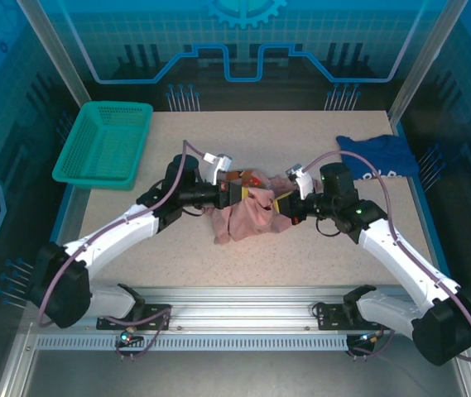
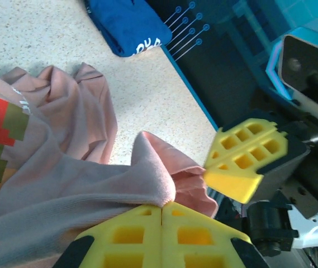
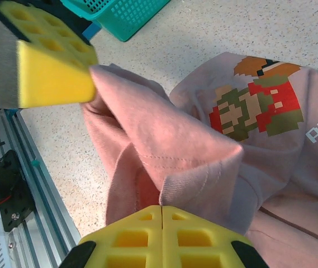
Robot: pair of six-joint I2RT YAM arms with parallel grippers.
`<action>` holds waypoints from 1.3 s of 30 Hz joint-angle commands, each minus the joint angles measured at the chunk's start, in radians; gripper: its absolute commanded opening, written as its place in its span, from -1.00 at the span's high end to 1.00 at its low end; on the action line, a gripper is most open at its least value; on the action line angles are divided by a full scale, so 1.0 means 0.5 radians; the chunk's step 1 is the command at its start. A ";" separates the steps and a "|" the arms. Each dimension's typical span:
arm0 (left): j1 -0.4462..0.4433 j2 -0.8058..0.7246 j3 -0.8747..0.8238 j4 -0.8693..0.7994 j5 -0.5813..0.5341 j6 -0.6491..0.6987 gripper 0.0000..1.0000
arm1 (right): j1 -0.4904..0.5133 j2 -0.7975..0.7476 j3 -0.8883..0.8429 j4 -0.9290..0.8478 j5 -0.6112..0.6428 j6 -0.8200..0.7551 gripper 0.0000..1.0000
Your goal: Fold the inside-out t-shirt
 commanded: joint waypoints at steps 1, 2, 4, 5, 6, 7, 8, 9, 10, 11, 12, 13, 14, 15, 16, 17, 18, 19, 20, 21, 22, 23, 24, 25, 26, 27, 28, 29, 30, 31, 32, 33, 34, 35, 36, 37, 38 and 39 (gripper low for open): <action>0.017 -0.112 -0.075 -0.018 0.074 -0.021 1.00 | -0.031 -0.025 0.012 0.013 0.033 -0.010 1.00; 0.017 -0.142 -0.088 -0.053 0.068 0.006 1.00 | -0.036 -0.028 0.019 0.008 0.057 0.007 1.00; 0.034 -0.227 -0.133 -0.134 0.054 0.052 1.00 | -0.059 -0.034 0.043 -0.005 0.079 0.074 1.00; 0.050 -0.267 -0.166 -0.153 0.054 0.056 1.00 | -0.066 -0.042 0.046 -0.005 0.077 0.092 1.00; 0.073 -0.323 -0.218 -0.153 0.050 0.043 1.00 | -0.067 -0.056 0.045 -0.001 0.067 0.099 1.00; 0.098 -0.375 -0.271 -0.142 0.038 0.018 1.00 | -0.067 -0.070 0.038 -0.002 0.062 0.098 1.00; 0.119 -0.418 -0.324 -0.135 0.016 -0.004 1.00 | -0.067 -0.081 0.025 0.001 0.056 0.091 1.00; 0.136 -0.462 -0.383 -0.142 -0.028 -0.024 1.00 | -0.067 -0.089 0.009 0.003 0.039 0.081 1.00; 0.137 -0.488 -0.427 -0.175 -0.096 -0.020 1.00 | -0.067 -0.089 -0.011 0.016 0.011 0.069 1.00; 0.133 -0.488 -0.459 -0.203 -0.144 -0.016 1.00 | -0.065 -0.090 -0.030 0.038 -0.022 0.068 1.00; 0.125 -0.473 -0.492 -0.237 -0.181 -0.003 1.00 | -0.059 -0.084 -0.055 0.075 -0.068 0.071 1.00; 0.107 -0.447 -0.514 -0.267 -0.211 0.017 1.00 | -0.047 -0.072 -0.077 0.113 -0.101 0.077 1.00; 0.076 -0.424 -0.526 -0.284 -0.237 0.039 1.00 | -0.029 -0.056 -0.088 0.137 -0.116 0.073 1.00; 0.031 -0.398 -0.537 -0.292 -0.274 0.069 0.99 | 0.001 -0.030 -0.088 0.150 -0.122 0.062 1.00; -0.020 -0.379 -0.540 -0.301 -0.326 0.103 0.93 | 0.028 -0.002 -0.079 0.151 -0.123 0.043 1.00; -0.060 -0.363 -0.536 -0.310 -0.374 0.133 0.83 | 0.055 0.021 -0.074 0.150 -0.118 0.026 1.00; -0.098 -0.353 -0.529 -0.322 -0.437 0.155 0.65 | 0.084 0.044 -0.067 0.141 -0.107 0.004 1.00; -0.117 -0.348 -0.525 -0.327 -0.503 0.166 0.55 | 0.104 0.064 -0.059 0.129 -0.102 -0.012 1.00; -0.127 -0.350 -0.526 -0.321 -0.559 0.169 0.43 | 0.116 0.077 -0.055 0.121 -0.101 -0.028 1.00; -0.139 -0.359 -0.528 -0.312 -0.629 0.181 0.24 | 0.124 0.085 -0.054 0.115 -0.099 -0.033 1.00; -0.160 -0.372 -0.528 -0.302 -0.698 0.203 0.10 | 0.132 0.088 -0.054 0.111 -0.102 -0.039 1.00; -0.187 -0.387 -0.525 -0.296 -0.748 0.228 0.01 | 0.135 0.091 -0.054 0.108 -0.104 -0.042 1.00; -0.213 -0.394 -0.521 -0.285 -0.802 0.265 -0.07 | 0.142 0.091 -0.050 0.103 -0.115 -0.047 1.00; -0.237 -0.394 -0.511 -0.275 -0.840 0.310 -0.15 | 0.147 0.091 -0.046 0.100 -0.122 -0.054 1.00; -0.258 -0.386 -0.495 -0.268 -0.863 0.344 -0.20 | 0.154 0.091 -0.046 0.096 -0.126 -0.058 1.00; -0.277 -0.365 -0.473 -0.266 -0.882 0.386 -0.24 | 0.157 0.090 -0.046 0.096 -0.132 -0.064 1.00; -0.295 -0.336 -0.438 -0.275 -0.881 0.429 -0.27 | 0.159 0.088 -0.045 0.093 -0.134 -0.065 1.00; -0.313 -0.304 -0.402 -0.282 -0.877 0.461 -0.30 | 0.163 0.088 -0.047 0.093 -0.136 -0.067 1.00; -0.340 -0.260 -0.367 -0.291 -0.867 0.497 -0.34 | 0.163 0.085 -0.043 0.093 -0.133 -0.064 1.00; -0.365 -0.221 -0.329 -0.291 -0.858 0.527 -0.37 | 0.162 0.085 -0.041 0.087 -0.132 -0.065 1.00; -0.383 -0.184 -0.302 -0.287 -0.838 0.546 -0.37 | 0.164 0.083 -0.039 0.084 -0.128 -0.064 1.00; -0.403 -0.140 -0.274 -0.276 -0.821 0.560 -0.38 | 0.166 0.082 -0.034 0.081 -0.131 -0.065 1.00; -0.411 -0.095 -0.249 -0.259 -0.819 0.563 -0.37 | 0.167 0.079 -0.035 0.079 -0.130 -0.068 1.00; -0.411 -0.051 -0.233 -0.251 -0.818 0.565 -0.34 | 0.167 0.077 -0.033 0.077 -0.129 -0.067 1.00; -0.412 -0.001 -0.208 -0.245 -0.814 0.576 -0.27 | 0.167 0.073 -0.033 0.072 -0.126 -0.070 1.00; -0.412 0.044 -0.178 -0.252 -0.809 0.595 -0.15 | 0.169 0.066 -0.030 0.061 -0.116 -0.081 1.00; -0.410 0.081 -0.157 -0.268 -0.798 0.606 -0.03 | 0.170 0.059 -0.028 0.043 -0.094 -0.088 1.00; -0.410 0.118 -0.125 -0.288 -0.777 0.613 0.16 | 0.167 0.047 -0.026 0.018 -0.057 -0.098 1.00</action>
